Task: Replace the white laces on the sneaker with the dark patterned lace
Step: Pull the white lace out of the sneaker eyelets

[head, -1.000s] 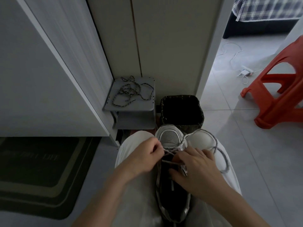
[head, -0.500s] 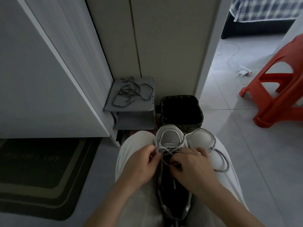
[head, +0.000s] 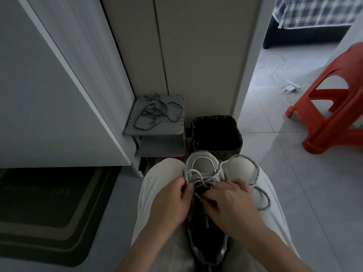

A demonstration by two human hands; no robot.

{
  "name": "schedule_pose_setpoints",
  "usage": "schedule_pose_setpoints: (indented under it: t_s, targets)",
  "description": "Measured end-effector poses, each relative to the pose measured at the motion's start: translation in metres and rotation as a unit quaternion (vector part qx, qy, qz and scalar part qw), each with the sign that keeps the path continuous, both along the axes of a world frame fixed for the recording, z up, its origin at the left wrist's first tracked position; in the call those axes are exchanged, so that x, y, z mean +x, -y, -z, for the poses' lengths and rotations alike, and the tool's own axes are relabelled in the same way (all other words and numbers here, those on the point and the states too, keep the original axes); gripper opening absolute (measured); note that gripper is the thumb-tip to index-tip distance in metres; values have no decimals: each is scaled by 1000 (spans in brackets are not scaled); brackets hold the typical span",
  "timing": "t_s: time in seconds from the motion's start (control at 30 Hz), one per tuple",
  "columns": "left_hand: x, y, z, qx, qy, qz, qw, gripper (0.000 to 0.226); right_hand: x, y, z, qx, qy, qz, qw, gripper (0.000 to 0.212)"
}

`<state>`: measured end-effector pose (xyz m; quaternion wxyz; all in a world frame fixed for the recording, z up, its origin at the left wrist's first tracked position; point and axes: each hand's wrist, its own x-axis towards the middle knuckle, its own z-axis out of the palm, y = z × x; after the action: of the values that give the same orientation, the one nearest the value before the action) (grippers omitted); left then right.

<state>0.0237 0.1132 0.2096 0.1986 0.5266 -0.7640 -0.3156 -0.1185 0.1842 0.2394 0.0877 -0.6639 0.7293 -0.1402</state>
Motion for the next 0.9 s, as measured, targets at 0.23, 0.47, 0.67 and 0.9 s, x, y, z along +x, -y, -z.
schedule_pose_setpoints:
  t_s: [0.23, 0.47, 0.67, 0.9]
  targets:
    - [39, 57, -32, -131, 81, -73, 985, 17, -12, 1, -2, 5, 29, 8, 1000, 32]
    - [11, 18, 1, 95, 61, 51, 992, 39, -4, 5, 3, -13, 34, 0, 999, 20]
    - [25, 41, -18, -30, 52, -43, 997, 25, -11, 5, -1, -26, 68, 16, 997, 13]
    - [31, 45, -28, 157, -15, -90, 983, 43, -10, 10, 2, -7, 101, -3, 995, 8]
